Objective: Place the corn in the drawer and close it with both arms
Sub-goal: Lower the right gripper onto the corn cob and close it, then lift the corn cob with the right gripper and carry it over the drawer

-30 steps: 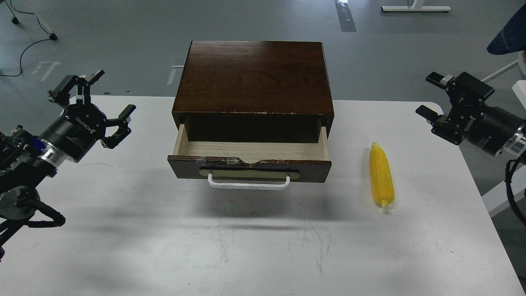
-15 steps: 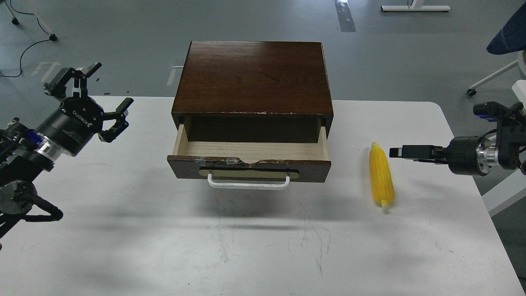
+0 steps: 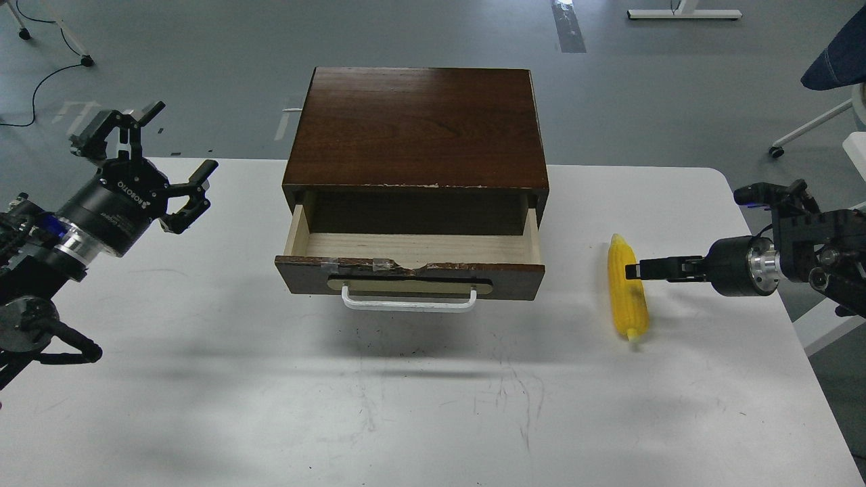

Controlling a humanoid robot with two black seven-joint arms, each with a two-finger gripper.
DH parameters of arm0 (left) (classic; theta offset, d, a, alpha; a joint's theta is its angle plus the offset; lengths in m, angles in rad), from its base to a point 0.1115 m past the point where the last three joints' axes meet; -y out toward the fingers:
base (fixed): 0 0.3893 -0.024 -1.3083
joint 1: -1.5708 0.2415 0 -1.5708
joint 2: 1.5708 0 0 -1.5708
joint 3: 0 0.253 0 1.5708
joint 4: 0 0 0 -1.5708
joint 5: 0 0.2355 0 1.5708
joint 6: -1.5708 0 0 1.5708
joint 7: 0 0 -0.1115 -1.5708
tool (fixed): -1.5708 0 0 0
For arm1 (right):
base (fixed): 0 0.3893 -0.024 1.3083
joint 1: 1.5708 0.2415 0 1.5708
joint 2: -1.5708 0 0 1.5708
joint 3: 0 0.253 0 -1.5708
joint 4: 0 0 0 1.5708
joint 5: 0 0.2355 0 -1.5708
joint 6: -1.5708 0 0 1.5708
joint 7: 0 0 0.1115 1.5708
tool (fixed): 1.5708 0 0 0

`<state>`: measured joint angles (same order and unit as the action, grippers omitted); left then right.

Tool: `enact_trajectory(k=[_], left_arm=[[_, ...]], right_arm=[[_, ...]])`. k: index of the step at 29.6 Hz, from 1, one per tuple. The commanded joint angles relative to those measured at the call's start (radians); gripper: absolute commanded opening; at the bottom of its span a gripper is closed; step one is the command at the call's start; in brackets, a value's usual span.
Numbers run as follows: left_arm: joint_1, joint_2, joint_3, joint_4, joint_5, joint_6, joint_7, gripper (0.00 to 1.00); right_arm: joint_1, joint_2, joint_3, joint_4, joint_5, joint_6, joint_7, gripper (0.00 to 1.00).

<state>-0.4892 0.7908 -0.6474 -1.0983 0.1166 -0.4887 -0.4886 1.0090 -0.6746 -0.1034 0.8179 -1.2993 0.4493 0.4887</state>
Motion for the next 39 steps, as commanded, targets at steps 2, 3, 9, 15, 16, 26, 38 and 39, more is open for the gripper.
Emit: enact_trajectory(k=[2,3,9,15,16,26,38,39], left_arm=[[-0.002,-0.001,0.000,0.000,0.000,0.000,0.000,1.00],[-0.002,0.001,0.000,0.000,0.000,0.000,0.000,1.00],[-0.002,0.001,0.000,0.000,0.000,0.000,0.000,1.00],[-0.002,0.002,0.000,0.000,0.000,0.000,0.000,1.00],[-0.002,0.002,0.000,0.000,0.000,0.000,0.000,1.00],[-0.002,0.005,0.002,0.000,0.000,0.000,0.000,1.00],[-0.002,0.018,-0.001,0.000,0.035,0.000,0.000,1.00],[-0.002,0.018,-0.002,0.000,0.035,0.000,0.000,1.00]], right_arm=[[-0.001,0.015,-0.039,-0.002,0.001,0.000,0.000,1.00],[-0.001,0.023,-0.041,-0.002,0.000,0.000,0.000,1.00],[-0.004,0.041,-0.045,-0.023,0.002,0.003,0.000,0.99],[-0.004,0.064,-0.075,-0.025,0.002,0.008,0.000,0.93],[-0.003,0.067,-0.076,-0.025,0.003,0.008,0.000,0.91],[-0.003,0.076,-0.081,-0.020,0.003,0.012,0.000,0.15],[0.195,0.000,-0.026,0.035,0.021,-0.003,0.000,0.06],[0.195,0.000,-0.026,0.035,0.021,-0.003,0.000,0.06]])
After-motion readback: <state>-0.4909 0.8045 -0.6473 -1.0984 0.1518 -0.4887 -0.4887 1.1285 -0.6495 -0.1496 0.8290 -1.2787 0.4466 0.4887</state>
